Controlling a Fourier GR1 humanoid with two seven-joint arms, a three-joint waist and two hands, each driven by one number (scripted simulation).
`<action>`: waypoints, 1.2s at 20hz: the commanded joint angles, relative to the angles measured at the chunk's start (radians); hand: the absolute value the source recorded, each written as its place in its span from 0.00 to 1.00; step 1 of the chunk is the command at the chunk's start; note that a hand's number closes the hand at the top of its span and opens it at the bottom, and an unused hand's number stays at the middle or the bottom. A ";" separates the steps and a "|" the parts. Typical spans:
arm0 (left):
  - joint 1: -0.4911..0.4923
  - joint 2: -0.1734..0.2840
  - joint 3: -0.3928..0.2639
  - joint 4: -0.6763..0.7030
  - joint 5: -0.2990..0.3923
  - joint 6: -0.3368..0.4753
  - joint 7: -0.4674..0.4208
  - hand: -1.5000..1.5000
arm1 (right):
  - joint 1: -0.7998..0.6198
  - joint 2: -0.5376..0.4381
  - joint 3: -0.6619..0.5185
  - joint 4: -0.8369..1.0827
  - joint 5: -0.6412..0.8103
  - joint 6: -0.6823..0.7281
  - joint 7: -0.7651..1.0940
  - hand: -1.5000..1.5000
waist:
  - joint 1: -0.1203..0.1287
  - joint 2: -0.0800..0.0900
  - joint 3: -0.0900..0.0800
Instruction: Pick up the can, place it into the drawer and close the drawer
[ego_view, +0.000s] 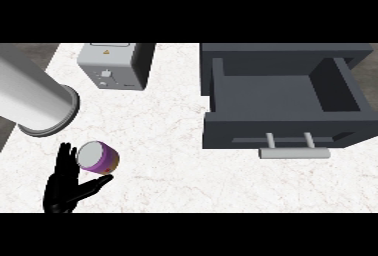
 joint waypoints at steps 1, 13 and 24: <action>-0.040 0.025 0.011 0.066 0.025 -0.021 -0.012 0.00 | 0.066 0.034 0.000 -0.053 -0.011 0.009 -0.004 0.00 | -0.001 -0.001 0.000; -0.202 0.069 0.051 0.304 0.104 -0.107 -0.104 1.00 | 0.074 0.034 -0.007 -0.063 -0.056 0.035 0.021 0.00 | -0.005 -0.001 0.000; -0.217 0.012 -0.043 0.151 0.123 -0.165 -0.049 1.00 | 0.056 0.035 0.014 -0.022 -0.028 0.032 -0.005 0.00 | 0.000 -0.001 0.001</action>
